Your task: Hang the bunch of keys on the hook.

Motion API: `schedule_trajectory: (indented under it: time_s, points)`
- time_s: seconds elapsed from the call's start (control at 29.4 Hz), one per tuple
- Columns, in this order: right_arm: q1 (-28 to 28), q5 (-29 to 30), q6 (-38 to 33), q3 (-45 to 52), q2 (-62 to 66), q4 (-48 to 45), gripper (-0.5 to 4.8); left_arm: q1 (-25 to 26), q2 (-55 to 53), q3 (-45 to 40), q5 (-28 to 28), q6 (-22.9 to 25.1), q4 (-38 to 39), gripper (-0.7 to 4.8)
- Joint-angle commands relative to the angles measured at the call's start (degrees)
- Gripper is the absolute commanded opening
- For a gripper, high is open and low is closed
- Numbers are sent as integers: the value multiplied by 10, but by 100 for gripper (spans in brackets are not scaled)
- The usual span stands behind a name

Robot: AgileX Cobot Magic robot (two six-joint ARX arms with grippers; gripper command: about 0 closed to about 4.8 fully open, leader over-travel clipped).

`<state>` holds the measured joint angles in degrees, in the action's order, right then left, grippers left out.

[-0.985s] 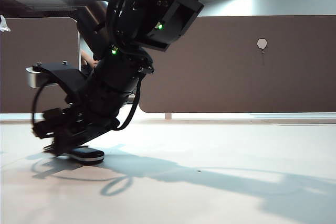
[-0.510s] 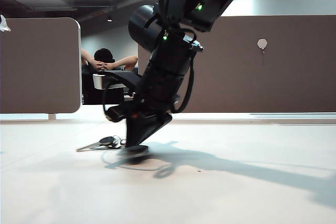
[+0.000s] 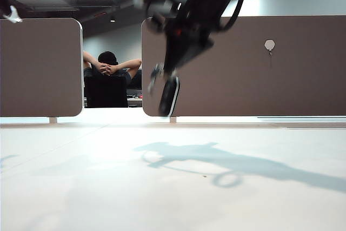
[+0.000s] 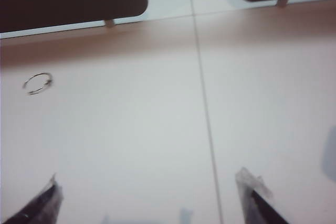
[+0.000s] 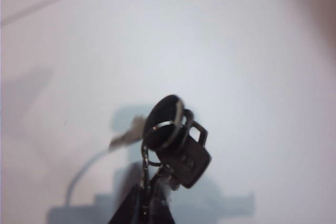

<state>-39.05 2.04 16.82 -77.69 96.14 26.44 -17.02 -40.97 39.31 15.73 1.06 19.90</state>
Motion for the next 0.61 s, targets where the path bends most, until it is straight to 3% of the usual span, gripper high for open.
schedule_trajectory:
  time_s: [0.03,0.14,0.31,0.44,0.48,0.61]
  points:
    - [25,11,20,0,-53,-13,-3,0,0,2,-19,-21,-25,479]
    - [52,29,34,0,-101,-28,-3,0,0,2,-31,-21,-51,479]
    - [64,76,39,0,-130,-26,-3,-1,0,2,-110,-48,-95,479]
    - [60,89,38,0,-141,-23,-3,-1,-5,2,-249,-48,-130,479]
    - [56,108,40,0,-148,-19,-3,-1,-12,2,-295,-50,-144,479]
    - [54,208,42,0,-164,-15,-3,-1,-36,2,-370,-49,-190,479]
